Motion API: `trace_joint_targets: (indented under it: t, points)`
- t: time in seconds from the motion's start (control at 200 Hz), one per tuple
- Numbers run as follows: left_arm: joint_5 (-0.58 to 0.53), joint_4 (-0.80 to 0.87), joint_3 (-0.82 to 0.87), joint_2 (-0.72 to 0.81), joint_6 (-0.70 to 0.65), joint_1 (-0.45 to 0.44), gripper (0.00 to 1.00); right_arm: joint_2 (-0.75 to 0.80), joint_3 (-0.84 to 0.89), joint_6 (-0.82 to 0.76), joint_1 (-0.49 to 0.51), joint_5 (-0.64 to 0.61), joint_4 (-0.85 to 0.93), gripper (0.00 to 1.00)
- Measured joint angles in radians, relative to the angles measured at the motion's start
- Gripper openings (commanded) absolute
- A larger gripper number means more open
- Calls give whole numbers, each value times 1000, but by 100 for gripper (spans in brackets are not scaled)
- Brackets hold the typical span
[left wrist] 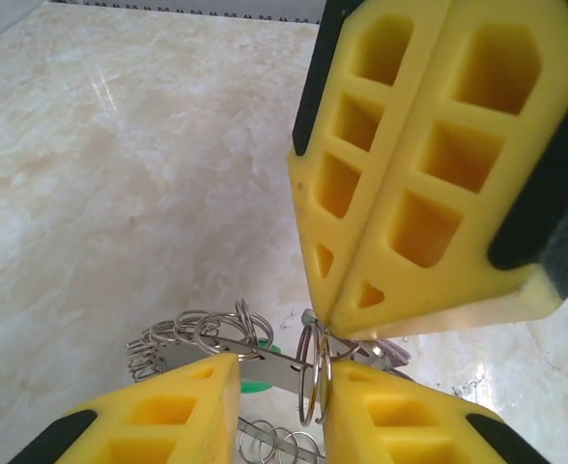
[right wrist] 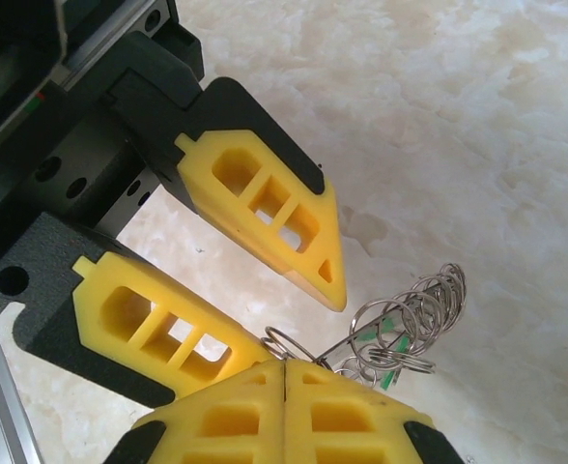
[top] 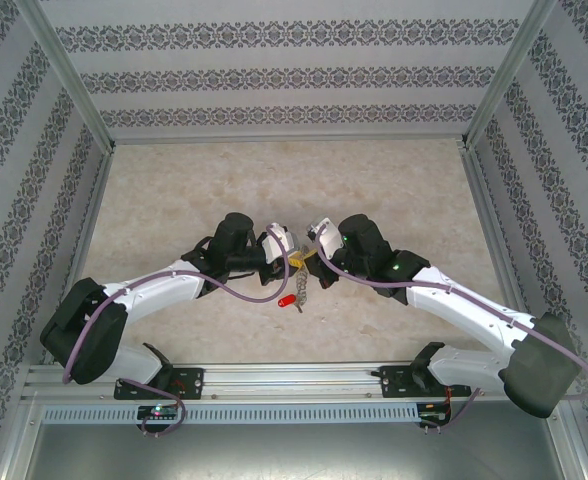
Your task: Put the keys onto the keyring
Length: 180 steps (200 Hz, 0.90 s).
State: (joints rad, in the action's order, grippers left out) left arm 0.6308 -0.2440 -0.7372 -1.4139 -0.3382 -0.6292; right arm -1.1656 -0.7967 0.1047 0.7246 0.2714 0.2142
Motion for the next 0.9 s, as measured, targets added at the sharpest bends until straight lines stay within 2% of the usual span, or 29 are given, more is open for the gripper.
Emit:
trace_joint_targets:
  t: [0.455,0.59,0.899]
  points:
    - [-7,8,-4,0,-2,0,27,0,0,-7,0,0,1,0]
    - [-7,24,-14,0,-8,0,23,0,0,-14,0,0,1,0]
    - [-6,35,-19,0,-21,0,24,0,-2,-25,0,0,1,0]
